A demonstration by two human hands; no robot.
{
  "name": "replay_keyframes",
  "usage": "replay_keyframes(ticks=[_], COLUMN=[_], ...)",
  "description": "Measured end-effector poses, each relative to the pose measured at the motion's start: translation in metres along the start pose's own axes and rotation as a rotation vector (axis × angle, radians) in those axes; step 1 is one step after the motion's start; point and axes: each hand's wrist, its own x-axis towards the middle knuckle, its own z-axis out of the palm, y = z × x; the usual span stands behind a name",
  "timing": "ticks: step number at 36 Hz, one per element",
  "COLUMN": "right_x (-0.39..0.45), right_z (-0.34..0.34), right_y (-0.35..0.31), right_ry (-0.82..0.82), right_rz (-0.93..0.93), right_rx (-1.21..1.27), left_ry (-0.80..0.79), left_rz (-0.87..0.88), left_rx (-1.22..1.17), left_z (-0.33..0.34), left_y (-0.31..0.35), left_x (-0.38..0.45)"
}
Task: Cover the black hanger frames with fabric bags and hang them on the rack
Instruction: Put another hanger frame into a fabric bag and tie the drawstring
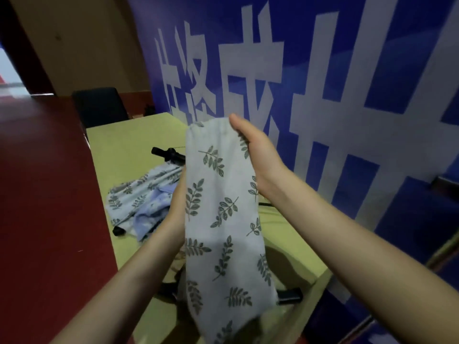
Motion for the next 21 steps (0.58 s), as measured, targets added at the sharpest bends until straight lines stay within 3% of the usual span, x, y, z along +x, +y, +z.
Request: replay_keyframes(ticks=[1,5,10,14,21], right_x=[0.003,0.014,0.023,0.017,0.034], right_z=[0.003,0.009,0.011,0.014,0.025], right_y=[-0.011,-0.046,-0.085,-0.103,-0.056], right_ry=[0.020,0.085,0.303,0.300,0.211], right_rz=[0.020,0.059,-0.060,0.051,0.323], right_rx=[0.009,0.043,-0.354,-0.674,-0.476], left_ry=[-0.113,-0.194,-0.055,0.063,0.275], left_rz=[0.033,0.000,-0.062,-0.013,0.195], left_rx=[-0.074,-0.100,0.160,0.179,0.482], left_z=[0.006,0.005,0.001,0.001,-0.026], left_y=[0.014,0.063,0.122,0.169,0.196], left_x=[0.002,0.017,0.021,0.013,0.031])
